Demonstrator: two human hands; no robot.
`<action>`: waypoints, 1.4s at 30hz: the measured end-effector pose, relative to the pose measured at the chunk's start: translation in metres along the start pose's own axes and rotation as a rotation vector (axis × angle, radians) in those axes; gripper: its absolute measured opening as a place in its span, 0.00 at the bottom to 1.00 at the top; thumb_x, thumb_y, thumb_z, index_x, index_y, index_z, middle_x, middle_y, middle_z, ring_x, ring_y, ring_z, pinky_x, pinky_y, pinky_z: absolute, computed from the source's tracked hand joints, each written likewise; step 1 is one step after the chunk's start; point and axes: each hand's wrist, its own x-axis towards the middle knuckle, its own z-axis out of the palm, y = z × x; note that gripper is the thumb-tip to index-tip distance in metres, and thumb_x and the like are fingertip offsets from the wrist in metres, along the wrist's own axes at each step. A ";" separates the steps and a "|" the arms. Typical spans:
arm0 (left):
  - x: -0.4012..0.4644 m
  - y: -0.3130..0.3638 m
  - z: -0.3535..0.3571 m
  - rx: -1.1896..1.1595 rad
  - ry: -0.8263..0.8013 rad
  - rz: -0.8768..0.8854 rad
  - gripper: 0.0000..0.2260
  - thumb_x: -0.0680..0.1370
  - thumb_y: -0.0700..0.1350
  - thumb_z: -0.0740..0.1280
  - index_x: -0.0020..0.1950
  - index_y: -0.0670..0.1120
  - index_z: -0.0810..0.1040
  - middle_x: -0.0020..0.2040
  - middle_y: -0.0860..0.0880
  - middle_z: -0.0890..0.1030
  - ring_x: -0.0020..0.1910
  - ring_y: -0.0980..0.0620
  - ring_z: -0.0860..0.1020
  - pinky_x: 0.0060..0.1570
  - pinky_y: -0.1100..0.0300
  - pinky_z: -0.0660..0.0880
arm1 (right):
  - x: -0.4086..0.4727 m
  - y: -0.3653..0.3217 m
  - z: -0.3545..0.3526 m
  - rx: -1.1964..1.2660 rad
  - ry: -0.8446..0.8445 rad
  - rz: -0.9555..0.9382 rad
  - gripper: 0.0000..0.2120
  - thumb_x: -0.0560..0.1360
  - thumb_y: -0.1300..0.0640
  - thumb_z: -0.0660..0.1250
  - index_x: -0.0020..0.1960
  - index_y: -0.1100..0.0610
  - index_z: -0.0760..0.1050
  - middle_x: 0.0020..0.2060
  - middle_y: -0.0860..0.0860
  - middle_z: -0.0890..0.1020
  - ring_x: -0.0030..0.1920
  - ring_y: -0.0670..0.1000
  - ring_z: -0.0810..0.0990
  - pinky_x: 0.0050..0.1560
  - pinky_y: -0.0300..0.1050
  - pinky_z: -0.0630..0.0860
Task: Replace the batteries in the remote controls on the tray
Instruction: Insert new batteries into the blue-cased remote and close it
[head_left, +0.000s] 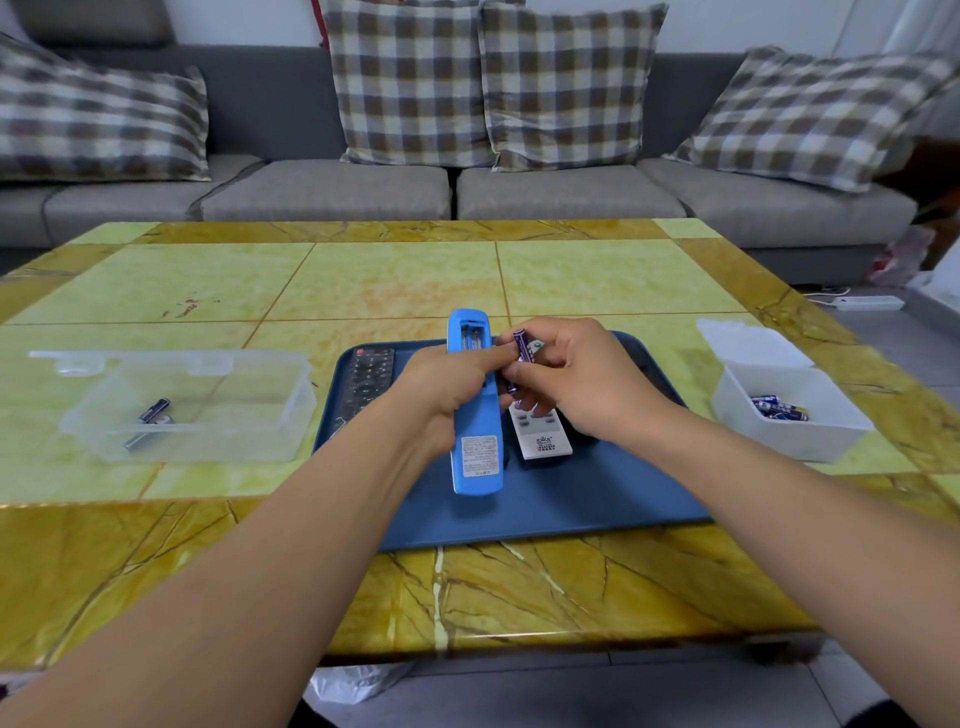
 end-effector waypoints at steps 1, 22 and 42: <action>0.000 0.000 -0.001 0.019 -0.009 -0.001 0.05 0.75 0.41 0.75 0.46 0.42 0.82 0.36 0.45 0.83 0.28 0.52 0.81 0.31 0.62 0.80 | 0.000 0.000 0.001 -0.014 0.011 -0.001 0.07 0.77 0.67 0.68 0.51 0.57 0.81 0.36 0.61 0.85 0.37 0.67 0.83 0.37 0.60 0.80; -0.008 0.008 0.004 -0.065 -0.264 -0.039 0.19 0.83 0.57 0.57 0.46 0.43 0.75 0.37 0.45 0.75 0.32 0.48 0.71 0.33 0.56 0.73 | 0.002 -0.031 -0.005 0.051 0.202 -0.100 0.04 0.77 0.64 0.69 0.46 0.64 0.76 0.33 0.59 0.82 0.27 0.50 0.77 0.28 0.41 0.73; -0.012 0.002 0.000 -0.090 -0.035 0.027 0.20 0.84 0.57 0.57 0.53 0.41 0.76 0.35 0.46 0.78 0.30 0.47 0.78 0.39 0.51 0.80 | -0.006 -0.029 0.007 -1.149 -0.154 -0.332 0.20 0.83 0.50 0.55 0.75 0.50 0.63 0.44 0.51 0.78 0.45 0.59 0.79 0.37 0.52 0.72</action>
